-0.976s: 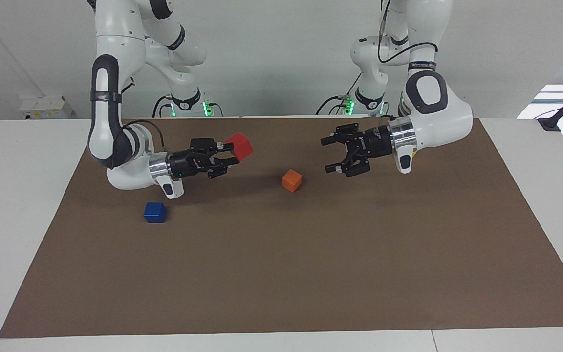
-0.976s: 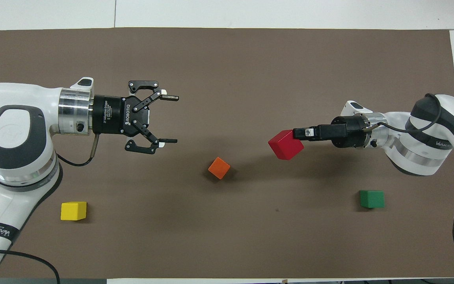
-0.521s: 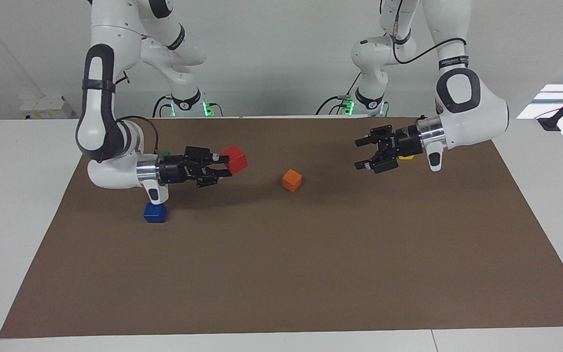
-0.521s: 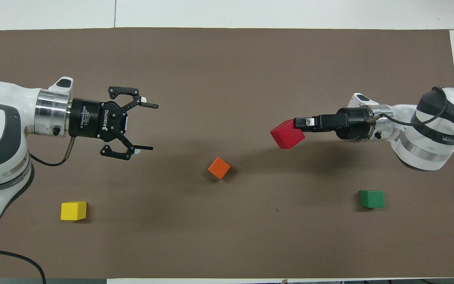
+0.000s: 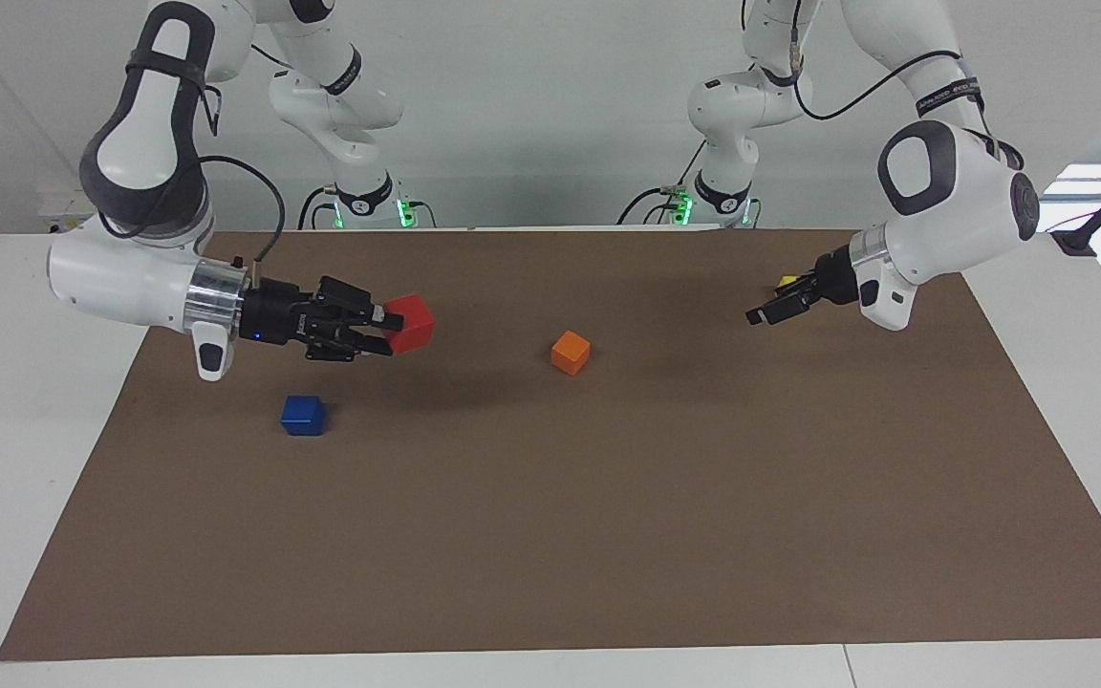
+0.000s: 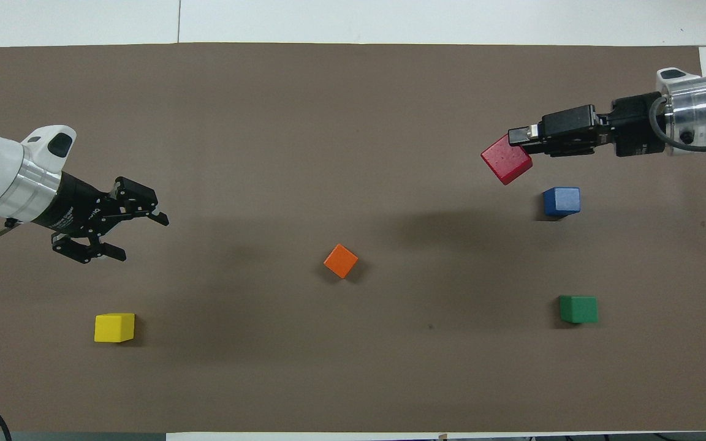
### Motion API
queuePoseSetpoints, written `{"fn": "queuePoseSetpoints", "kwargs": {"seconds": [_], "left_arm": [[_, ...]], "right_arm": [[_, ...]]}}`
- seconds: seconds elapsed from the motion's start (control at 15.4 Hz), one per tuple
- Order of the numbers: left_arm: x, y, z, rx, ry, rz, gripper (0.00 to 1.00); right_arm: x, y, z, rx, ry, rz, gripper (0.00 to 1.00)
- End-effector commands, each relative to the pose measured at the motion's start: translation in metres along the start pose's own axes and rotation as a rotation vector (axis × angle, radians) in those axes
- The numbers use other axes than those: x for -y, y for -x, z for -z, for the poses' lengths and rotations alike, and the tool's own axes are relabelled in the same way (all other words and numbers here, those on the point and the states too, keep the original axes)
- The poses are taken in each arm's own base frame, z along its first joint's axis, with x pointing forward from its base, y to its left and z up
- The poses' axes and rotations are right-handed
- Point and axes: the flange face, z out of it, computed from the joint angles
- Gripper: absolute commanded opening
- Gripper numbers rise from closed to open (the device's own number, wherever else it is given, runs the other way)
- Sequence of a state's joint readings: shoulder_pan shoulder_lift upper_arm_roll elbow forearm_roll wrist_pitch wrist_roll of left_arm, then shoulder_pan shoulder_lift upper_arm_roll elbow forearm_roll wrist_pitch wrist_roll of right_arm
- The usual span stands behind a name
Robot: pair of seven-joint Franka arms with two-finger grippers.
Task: Transfer red block to right arm and stack on blue block
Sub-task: 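Carry the red cube with the right gripper over the blue cube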
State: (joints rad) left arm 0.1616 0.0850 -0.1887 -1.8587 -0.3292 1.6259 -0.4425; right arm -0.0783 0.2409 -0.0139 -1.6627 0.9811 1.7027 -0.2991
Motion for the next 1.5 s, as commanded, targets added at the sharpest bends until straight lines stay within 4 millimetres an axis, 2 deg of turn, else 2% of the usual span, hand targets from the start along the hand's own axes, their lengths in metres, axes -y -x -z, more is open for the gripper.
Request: {"fn": "queuePoseSetpoints", "kwargs": {"seconds": [0.0, 0.2, 0.39, 0.52, 0.65, 0.85, 1.11, 1.3, 1.43], "left_arm": [[0.007, 0.007, 0.017, -0.094, -0.099, -0.064, 1.00], [0.014, 0.011, 0.028, -0.143, -0.232, -0.326, 1.00], [0.034, 0.003, 0.037, -0.159, -0.224, -0.345, 1.00], [0.025, 0.006, 0.039, -0.175, -0.251, -0.448, 1.00], [0.027, 0.010, 0.051, -0.211, -0.290, -0.485, 1.00], [0.029, 0.027, 0.087, -0.270, -0.284, -0.469, 1.00], [0.019, 0.044, 0.118, -0.251, -0.312, -0.476, 1.00], [0.015, 0.049, 0.137, -0.205, -0.336, -0.470, 1.00], [-0.003, 0.055, 0.134, -0.179, -0.347, -0.498, 1.00]], "right_arm": [[0.002, -0.017, 0.008, -0.003, 0.226, -0.036, 0.00], [-0.005, -0.023, 0.016, 0.021, 0.415, -0.068, 0.00], [-0.018, -0.015, 0.018, 0.109, 0.568, -0.096, 0.00], [-0.026, -0.006, 0.021, 0.175, 0.628, -0.109, 0.00], [-0.033, 0.001, 0.023, 0.238, 0.657, -0.128, 0.00], [-0.032, -0.012, 0.039, 0.228, 0.795, -0.063, 0.00], [-0.035, -0.025, 0.049, 0.165, 0.879, -0.006, 0.00], [-0.031, -0.042, 0.056, 0.036, 0.954, 0.076, 0.00], [-0.039, -0.046, 0.048, 0.007, 0.975, 0.090, 0.00]]}}
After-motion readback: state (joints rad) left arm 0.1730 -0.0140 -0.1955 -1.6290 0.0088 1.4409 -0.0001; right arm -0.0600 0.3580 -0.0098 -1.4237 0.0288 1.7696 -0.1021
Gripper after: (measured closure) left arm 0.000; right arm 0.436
